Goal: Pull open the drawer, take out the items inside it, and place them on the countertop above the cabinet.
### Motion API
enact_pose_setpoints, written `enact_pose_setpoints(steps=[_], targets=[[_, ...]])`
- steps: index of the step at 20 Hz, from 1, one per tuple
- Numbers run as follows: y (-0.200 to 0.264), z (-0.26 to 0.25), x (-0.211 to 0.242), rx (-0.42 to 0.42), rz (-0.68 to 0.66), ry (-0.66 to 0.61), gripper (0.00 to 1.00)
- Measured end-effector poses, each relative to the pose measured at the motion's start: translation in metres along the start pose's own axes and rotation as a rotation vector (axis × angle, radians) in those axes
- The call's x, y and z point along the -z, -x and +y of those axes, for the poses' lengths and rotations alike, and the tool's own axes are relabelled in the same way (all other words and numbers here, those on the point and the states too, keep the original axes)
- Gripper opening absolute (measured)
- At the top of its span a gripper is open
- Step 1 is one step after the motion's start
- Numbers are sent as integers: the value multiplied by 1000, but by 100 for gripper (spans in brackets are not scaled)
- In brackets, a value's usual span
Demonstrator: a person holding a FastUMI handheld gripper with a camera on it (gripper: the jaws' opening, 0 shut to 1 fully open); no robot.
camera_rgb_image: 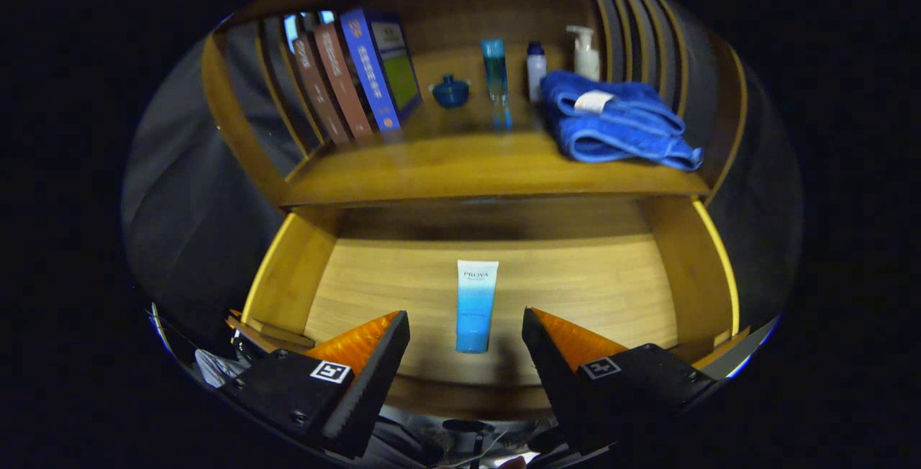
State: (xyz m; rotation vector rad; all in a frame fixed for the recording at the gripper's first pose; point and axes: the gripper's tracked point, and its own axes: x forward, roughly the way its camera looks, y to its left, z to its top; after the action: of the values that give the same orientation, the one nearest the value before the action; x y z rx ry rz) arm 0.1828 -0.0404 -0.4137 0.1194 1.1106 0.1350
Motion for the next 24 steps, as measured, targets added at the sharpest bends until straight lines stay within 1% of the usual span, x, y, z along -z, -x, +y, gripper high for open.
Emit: enact_pose_setpoints(steps=[2, 4, 5, 8, 10, 11, 12, 15, 17, 19, 24], targets=[[-25, -6, 8, 29, 106, -44, 99], [-43, -5, 20, 31, 199, -43, 100], [-49, -3, 23, 29, 231, -33, 99], [-62, -4, 33, 77, 285, -1, 99], [-74, -7, 39, 107, 324, -4, 90], [-77, -11, 43, 128, 343, 0, 82], [-75, -10, 38, 133, 330, 10, 73], [-75, -7, 37, 115, 327, 38, 45], [-68, -4, 36, 89, 301, 19, 35], [-56, -2, 32, 68, 271, 28, 36], [-2, 13, 12, 8, 184, 28, 36]])
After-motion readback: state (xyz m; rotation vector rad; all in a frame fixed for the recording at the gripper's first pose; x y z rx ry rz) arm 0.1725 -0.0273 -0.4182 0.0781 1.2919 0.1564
